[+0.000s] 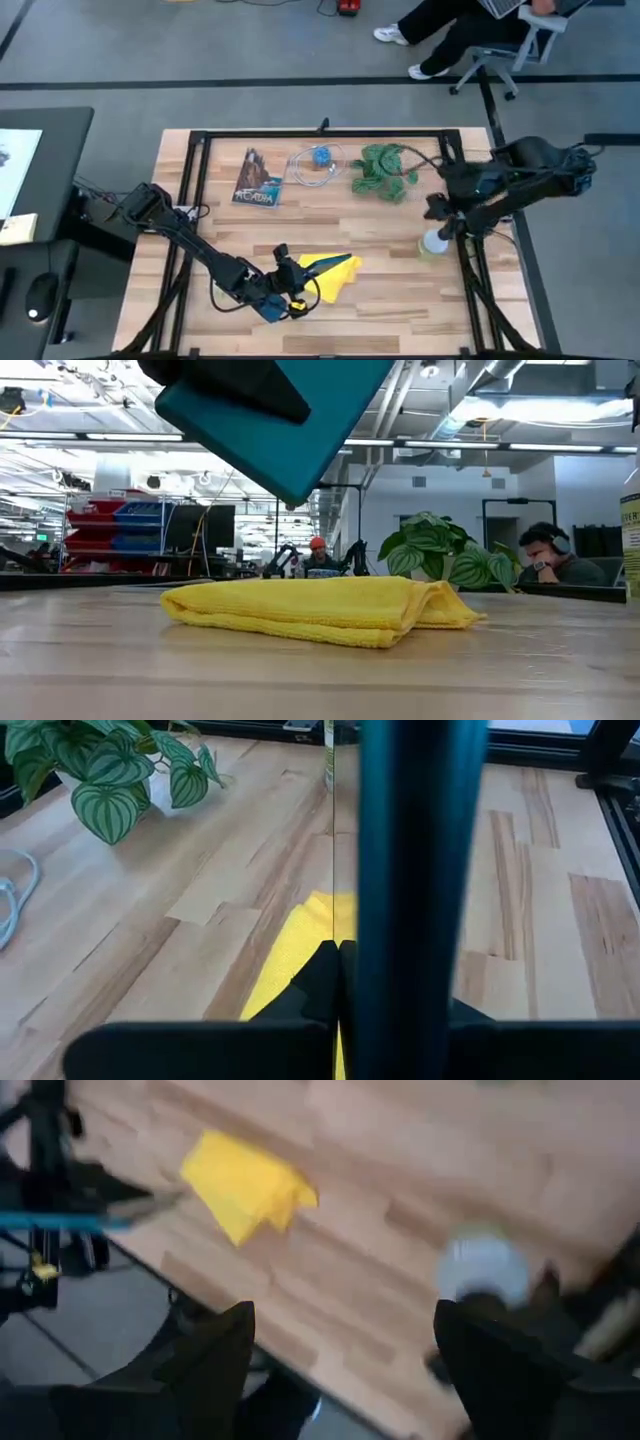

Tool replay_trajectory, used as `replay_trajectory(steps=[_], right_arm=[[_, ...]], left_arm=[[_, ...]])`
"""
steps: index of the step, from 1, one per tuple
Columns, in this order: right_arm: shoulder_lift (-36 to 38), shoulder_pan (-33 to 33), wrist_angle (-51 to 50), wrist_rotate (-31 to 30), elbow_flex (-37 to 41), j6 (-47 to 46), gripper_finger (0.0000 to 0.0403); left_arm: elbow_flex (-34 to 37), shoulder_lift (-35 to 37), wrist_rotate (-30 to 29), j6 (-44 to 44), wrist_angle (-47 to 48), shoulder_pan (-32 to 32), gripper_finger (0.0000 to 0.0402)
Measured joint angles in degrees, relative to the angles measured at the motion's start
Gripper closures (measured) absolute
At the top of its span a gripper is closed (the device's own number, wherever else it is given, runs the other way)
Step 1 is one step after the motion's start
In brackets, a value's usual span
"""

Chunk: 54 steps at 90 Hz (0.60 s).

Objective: Clean tablet
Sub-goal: Spray the back of the tablet using the cleaning bottle

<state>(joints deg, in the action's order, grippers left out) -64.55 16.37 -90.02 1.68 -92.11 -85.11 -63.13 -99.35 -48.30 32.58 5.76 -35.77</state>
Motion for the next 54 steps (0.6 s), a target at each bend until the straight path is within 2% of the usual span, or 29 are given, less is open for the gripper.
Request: replay_trajectory(steps=[12, 31, 45, 54], right_arm=[[0.29, 8.55, 0.04, 3.23, 1.35, -9.69, 0.0108], [-1.58, 20.54, 0.02, 2.85, 1.33, -25.36, 0.0108], [-3.6, 24.67, 0.01, -5.33, 1.75, -31.86, 0.0108], [-4.73, 25.26, 0.09, -7.87, 4.67, -33.37, 0.0108]], left_arm=[[0.02, 0.0, -0.02, -0.33, 0.0, 0.0, 0.0391], [0.02, -0.02, -0.08, -0.68, -0.11, 0.0, 0.0391], [0.02, -0.07, -0.23, -1.09, -0.17, 0.13, 0.0391], [0.02, -0.09, -0.36, -1.16, -0.25, 0.17, 0.0391]])
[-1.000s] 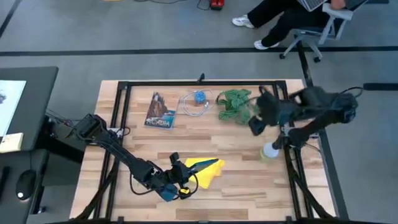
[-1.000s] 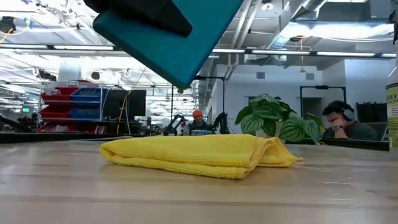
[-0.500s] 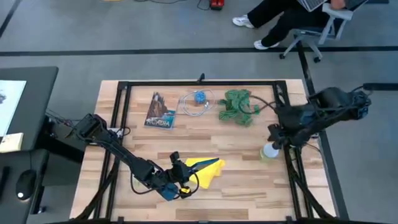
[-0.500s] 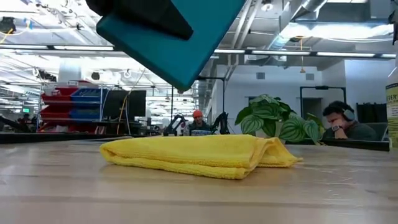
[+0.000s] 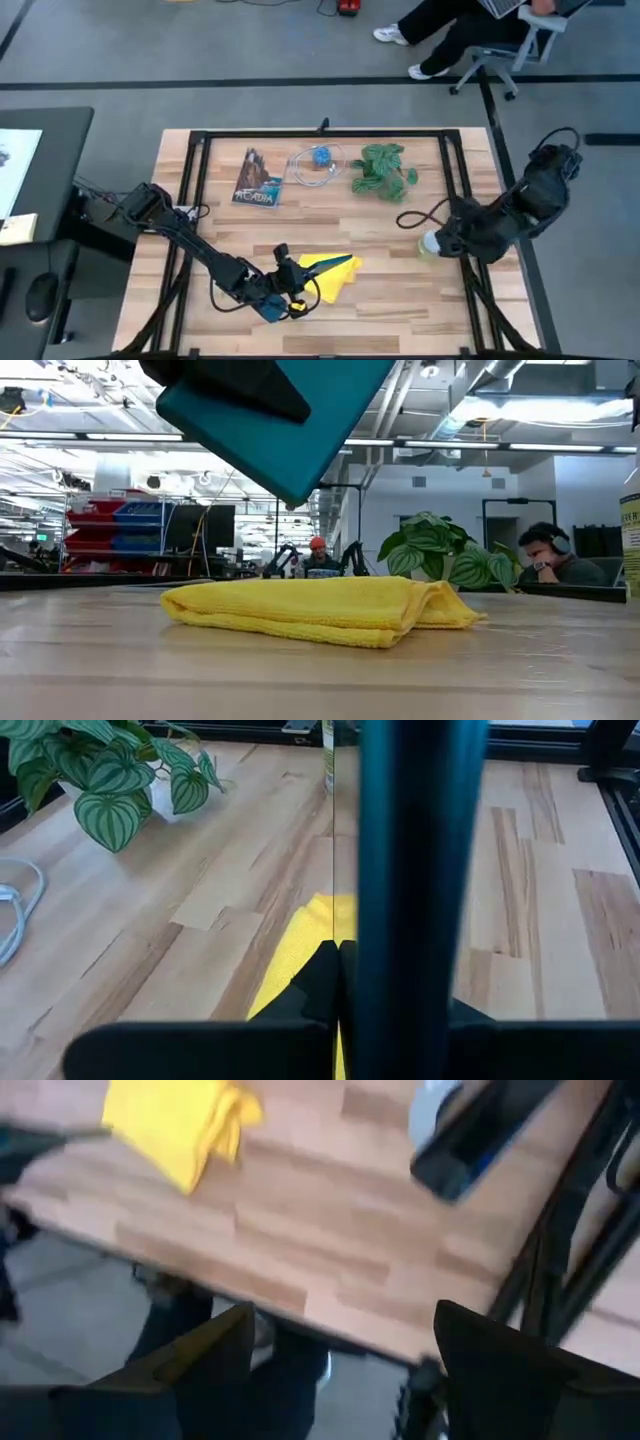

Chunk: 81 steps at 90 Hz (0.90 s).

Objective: Clean tablet
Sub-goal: Spray the back of the tablet using the cleaning bottle

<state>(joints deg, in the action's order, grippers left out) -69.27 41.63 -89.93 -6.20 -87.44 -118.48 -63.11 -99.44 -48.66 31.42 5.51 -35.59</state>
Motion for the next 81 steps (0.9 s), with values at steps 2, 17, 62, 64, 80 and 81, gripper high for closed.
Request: replay_trajectory(steps=[2, 17, 62, 64, 80, 81], right_arm=[[-0.16, -0.03, -0.05, 0.03, 0.85, -0.04, 0.0108], [-0.07, -0.14, -0.15, 2.56, 4.61, -0.7, 0.0108], [4.15, -6.07, -0.09, -1.42, 11.52, 2.86, 0.0108], [4.34, -6.53, -0.02, -1.46, 11.75, 3.32, 0.0108], [5.25, -10.28, -0.07, -1.7, 12.76, 7.46, 0.0108], [5.25, -10.5, -0.08, -1.69, 12.8, 7.64, 0.0108]], left_arm=[[0.0, -0.01, -0.03, -0.05, -0.05, 0.01, 0.0391], [0.0, -0.04, -0.01, -0.78, 0.0, 0.02, 0.0391], [0.02, -0.04, 0.08, -0.81, -0.02, 0.02, 0.0391], [0.02, -0.04, 0.09, -0.81, -0.04, 0.02, 0.0391], [0.02, -0.04, 0.21, -0.81, -0.06, 0.01, 0.0391], [0.02, -0.04, 0.21, -0.81, -0.06, 0.0, 0.0391]])
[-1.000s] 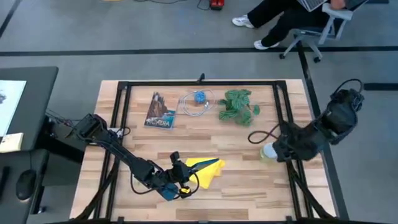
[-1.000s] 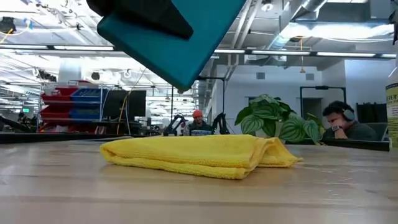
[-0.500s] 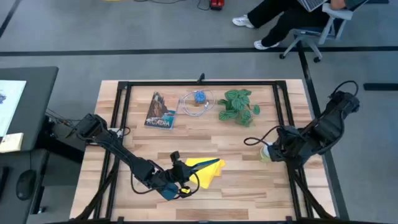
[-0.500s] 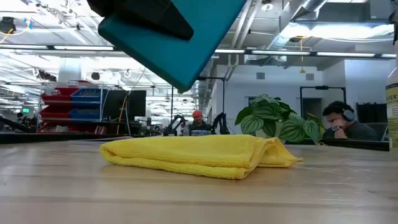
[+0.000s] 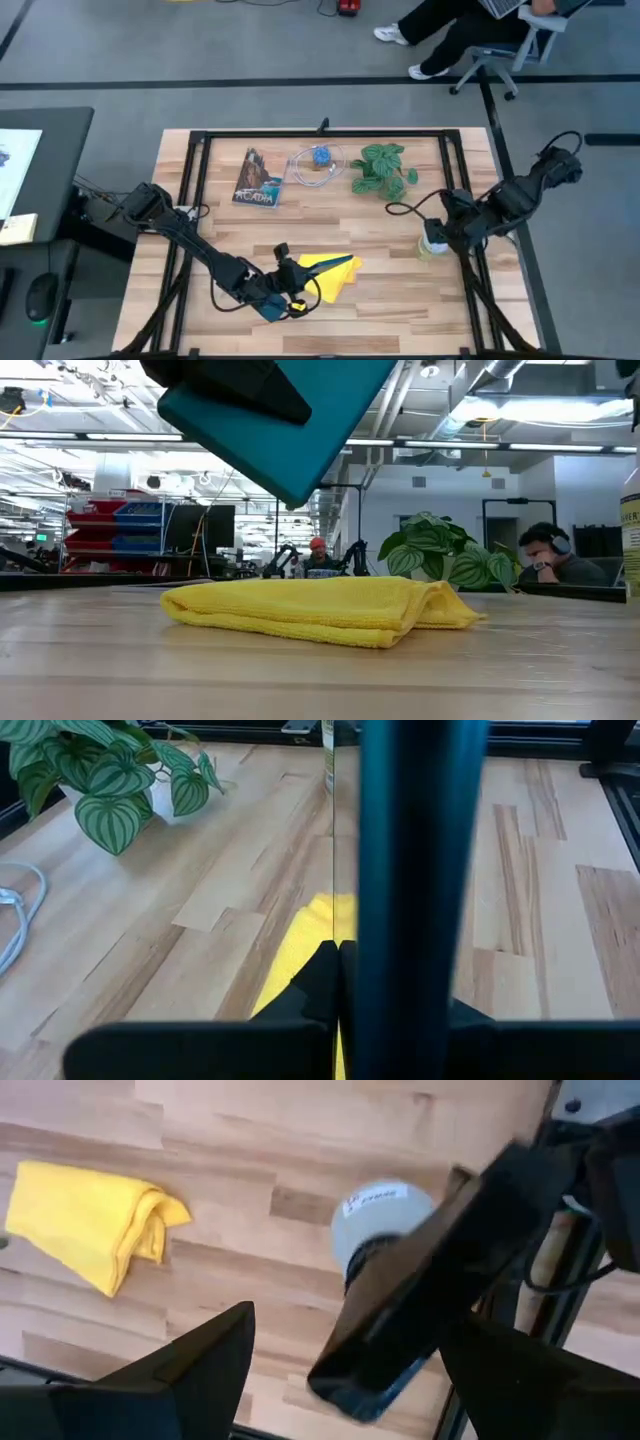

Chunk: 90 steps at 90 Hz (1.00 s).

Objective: Clean tablet
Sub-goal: Spray the back of the tablet using the cleaning bottle

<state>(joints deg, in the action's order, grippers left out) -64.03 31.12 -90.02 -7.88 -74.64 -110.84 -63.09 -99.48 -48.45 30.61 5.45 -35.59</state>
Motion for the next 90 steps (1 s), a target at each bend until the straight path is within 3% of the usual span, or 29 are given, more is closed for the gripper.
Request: replay_trajectory(steps=[13, 24, 53, 75, 90], right_arm=[[-0.02, -2.28, 0.0, 0.07, 0.05, 3.14, 0.0115], [-0.02, -2.64, -0.02, 0.65, 0.05, 3.38, 0.0147], [0.02, -0.48, -0.32, 2.86, -0.1, 3.38, 0.0324], [-1.65, 2.19, 2.86, 5.2, -3.25, 1.81, 0.0324], [-8.66, 5.5, 6.17, 7.92, -9.4, 3.53, 0.0326]], left_arm=[[0.0, 0.0, 0.13, 0.07, -0.02, 0.02, 0.0391], [0.0, 0.0, 0.15, 0.07, -0.02, 0.0, 0.0391], [0.02, 0.0, 0.15, 0.33, -0.02, 0.02, 0.0391], [2.5, 0.0, 0.13, 0.48, -4.42, 0.08, 0.0391], [7.84, -0.02, 0.45, 1.01, -13.78, 0.47, 0.0391]])
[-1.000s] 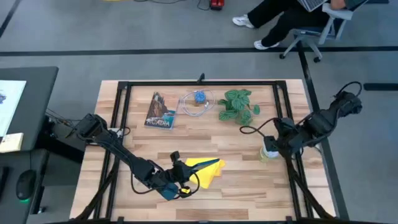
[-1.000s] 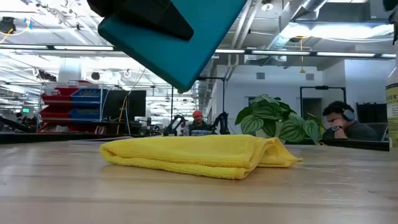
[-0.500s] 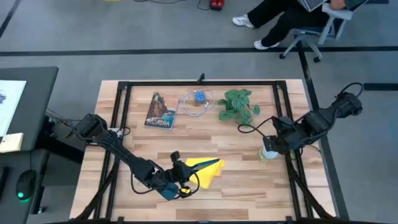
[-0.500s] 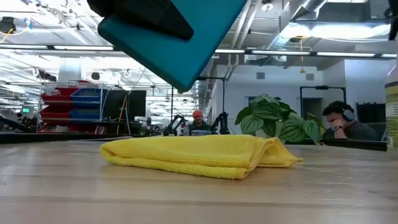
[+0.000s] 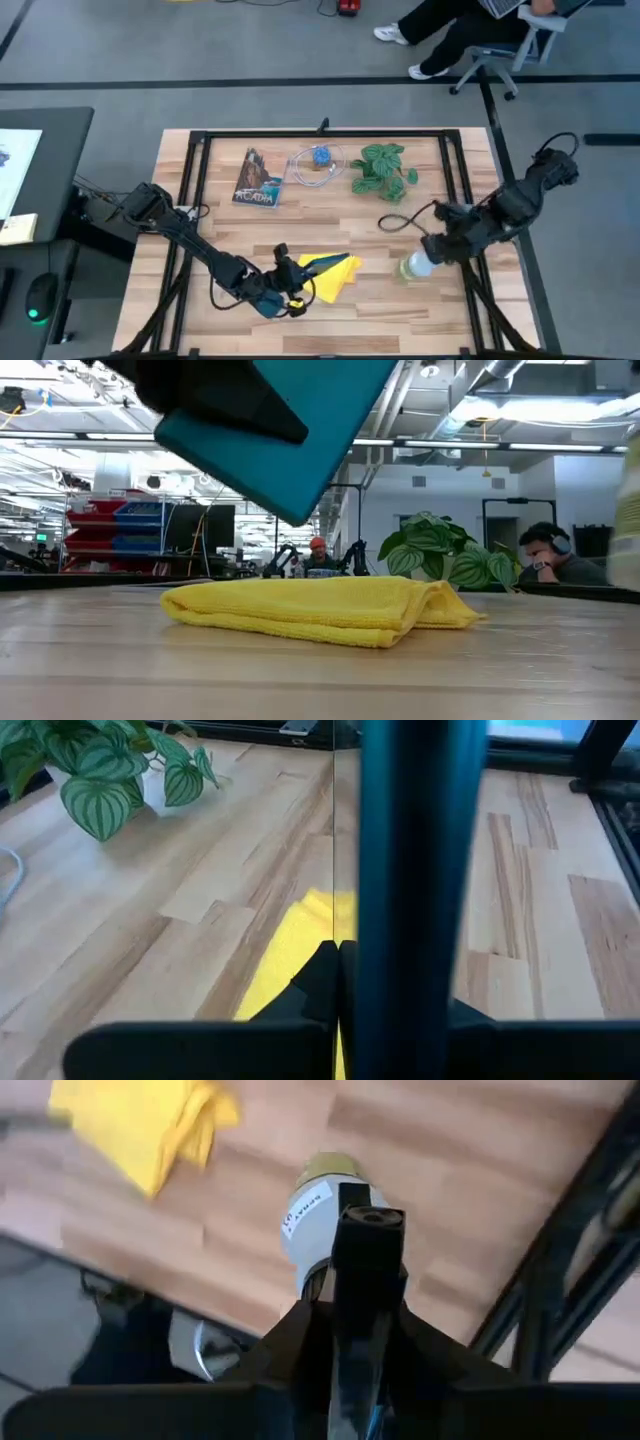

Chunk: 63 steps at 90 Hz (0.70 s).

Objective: Clean tablet
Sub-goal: Spray the back of the tablet using the cleaning bottle

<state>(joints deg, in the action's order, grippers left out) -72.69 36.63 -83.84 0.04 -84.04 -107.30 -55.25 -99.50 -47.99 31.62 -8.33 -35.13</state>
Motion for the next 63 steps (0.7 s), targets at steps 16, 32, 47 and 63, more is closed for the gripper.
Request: replay_trajectory(steps=[16, 32, 47, 63], right_arm=[[-10.01, 2.64, -0.05, 2.25, -8.79, 4.14, 0.0327], [-17.14, 2.65, 0.03, 3.35, -14.08, 9.32, 0.0328], [-20.92, 0.31, 0.02, 3.82, -15.93, 14.43, 0.0328], [-22.59, -1.6, 0.33, 3.26, -16.73, 17.78, 0.0328]], left_arm=[[4.71, -0.07, -0.04, -1.11, -9.96, 0.31, 0.0391], [7.7, -0.07, 0.07, -3.28, -17.15, 2.04, 0.0391], [8.64, -2.96, 0.37, -3.39, -21.93, 3.74, 0.0391], [8.48, -8.8, 1.1, -3.65, -28.92, 3.97, 0.0391]])
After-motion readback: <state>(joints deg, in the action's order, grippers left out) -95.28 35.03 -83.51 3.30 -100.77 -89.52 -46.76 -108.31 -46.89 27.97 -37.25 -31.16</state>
